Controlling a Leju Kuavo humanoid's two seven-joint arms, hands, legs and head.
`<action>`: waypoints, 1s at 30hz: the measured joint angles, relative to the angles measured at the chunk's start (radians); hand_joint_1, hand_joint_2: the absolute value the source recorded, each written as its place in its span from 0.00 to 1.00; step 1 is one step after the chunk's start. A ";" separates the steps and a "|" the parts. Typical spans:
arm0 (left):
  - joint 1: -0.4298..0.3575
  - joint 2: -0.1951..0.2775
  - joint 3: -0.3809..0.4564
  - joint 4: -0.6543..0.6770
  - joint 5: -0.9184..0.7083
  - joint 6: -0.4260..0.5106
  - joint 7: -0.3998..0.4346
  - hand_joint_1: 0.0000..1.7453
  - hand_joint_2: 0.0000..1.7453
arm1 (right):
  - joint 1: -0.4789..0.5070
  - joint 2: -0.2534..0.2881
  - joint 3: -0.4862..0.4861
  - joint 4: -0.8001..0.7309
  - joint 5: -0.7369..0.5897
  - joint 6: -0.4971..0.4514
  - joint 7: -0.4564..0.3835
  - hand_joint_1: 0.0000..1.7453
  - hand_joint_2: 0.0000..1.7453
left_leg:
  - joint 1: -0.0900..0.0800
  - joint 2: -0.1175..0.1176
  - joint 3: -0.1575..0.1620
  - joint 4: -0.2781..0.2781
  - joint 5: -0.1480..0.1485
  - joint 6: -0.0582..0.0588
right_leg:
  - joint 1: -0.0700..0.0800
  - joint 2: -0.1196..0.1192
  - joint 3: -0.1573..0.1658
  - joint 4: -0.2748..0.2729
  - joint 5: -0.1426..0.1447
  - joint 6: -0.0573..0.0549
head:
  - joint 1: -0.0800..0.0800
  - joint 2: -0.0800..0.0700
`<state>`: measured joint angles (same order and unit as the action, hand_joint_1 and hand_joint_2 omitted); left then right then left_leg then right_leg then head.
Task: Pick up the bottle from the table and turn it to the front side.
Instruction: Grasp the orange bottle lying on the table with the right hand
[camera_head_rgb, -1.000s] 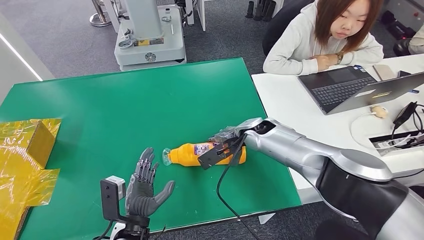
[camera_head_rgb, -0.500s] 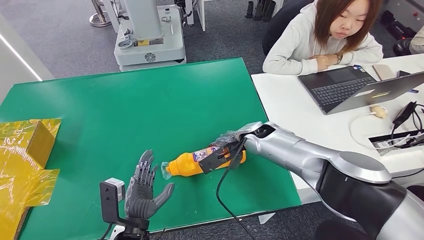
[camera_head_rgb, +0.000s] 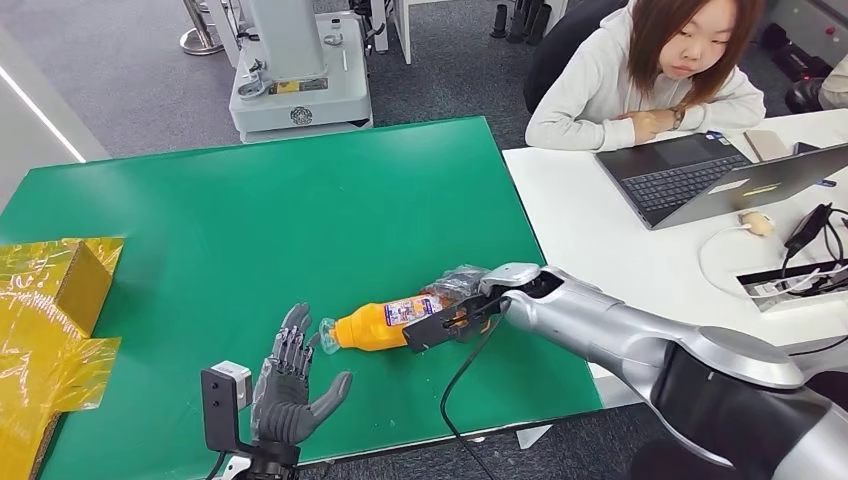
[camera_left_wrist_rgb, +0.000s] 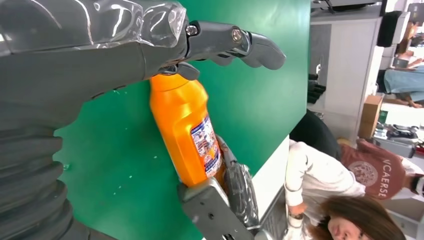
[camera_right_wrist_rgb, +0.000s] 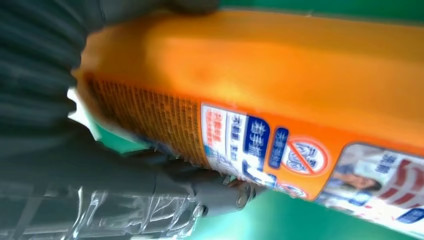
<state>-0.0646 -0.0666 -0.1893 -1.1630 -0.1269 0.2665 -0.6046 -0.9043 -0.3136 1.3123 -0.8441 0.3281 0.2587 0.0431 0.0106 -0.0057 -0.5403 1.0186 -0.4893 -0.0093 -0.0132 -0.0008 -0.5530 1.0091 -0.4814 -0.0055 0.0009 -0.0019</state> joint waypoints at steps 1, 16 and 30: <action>0.001 0.000 0.001 -0.002 -0.003 -0.001 0.000 0.00 1.00 | 0.021 -0.008 -0.028 -0.010 -0.041 -0.003 -0.013 1.00 1.00 | 0.000 0.000 0.000 0.000 0.000 0.000 | 0.000 0.000 0.000 0.000 0.000 0.000 | 0.000 0.000; 0.003 0.001 0.008 -0.005 -0.010 0.019 -0.003 0.00 1.00 | 0.288 -0.035 -0.348 -0.085 -0.364 -0.019 -0.180 1.00 1.00 | 0.000 0.000 0.000 0.000 0.000 0.000 | 0.000 0.000 0.000 0.000 0.001 0.000 | 0.000 0.000; 0.018 0.000 0.003 -0.018 -0.016 0.035 -0.001 0.00 1.00 | 0.744 0.091 -0.691 -0.296 -0.515 -0.132 -0.323 1.00 1.00 | 0.000 -0.001 -0.006 0.000 0.000 0.000 | 0.000 -0.001 -0.005 0.000 -0.001 0.001 | 0.000 0.000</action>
<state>-0.0462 -0.0669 -0.1859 -1.1810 -0.1425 0.3011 -0.6052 -0.1600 -0.2231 0.6214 -1.1402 -0.1865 0.1271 -0.2803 0.0108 -0.0068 -0.5459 1.0182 -0.4895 -0.0092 -0.0128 -0.0017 -0.5581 1.0092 -0.4821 -0.0047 0.0010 -0.0019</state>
